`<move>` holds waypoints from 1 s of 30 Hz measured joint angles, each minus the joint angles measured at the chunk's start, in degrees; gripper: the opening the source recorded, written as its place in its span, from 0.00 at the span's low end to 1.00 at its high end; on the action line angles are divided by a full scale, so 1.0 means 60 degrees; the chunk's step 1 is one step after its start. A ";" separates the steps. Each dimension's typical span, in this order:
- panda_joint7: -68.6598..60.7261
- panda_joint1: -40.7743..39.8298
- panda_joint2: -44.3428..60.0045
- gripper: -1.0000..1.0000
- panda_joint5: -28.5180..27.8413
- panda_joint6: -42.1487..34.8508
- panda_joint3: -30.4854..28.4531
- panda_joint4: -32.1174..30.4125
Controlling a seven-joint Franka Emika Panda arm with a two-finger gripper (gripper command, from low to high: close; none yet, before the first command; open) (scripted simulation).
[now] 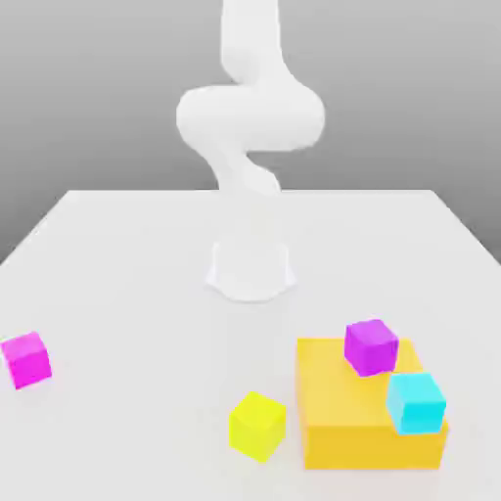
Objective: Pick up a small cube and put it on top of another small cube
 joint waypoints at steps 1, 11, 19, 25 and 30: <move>0.0475 -0.0322 0.0258 0.50 -0.0083 0.0117 0.0083 -0.0077; 0.4932 -0.3097 0.2670 0.50 -0.0923 0.1188 0.0585 -0.0787; 0.8406 -0.4899 0.4585 0.50 -0.1506 0.2029 0.0511 -0.1346; 1.0795 -0.5861 0.5985 0.50 -0.1641 0.2689 0.0060 -0.1775; 1.2430 -0.6742 0.7107 0.50 -0.1256 0.3281 -0.0329 -0.2149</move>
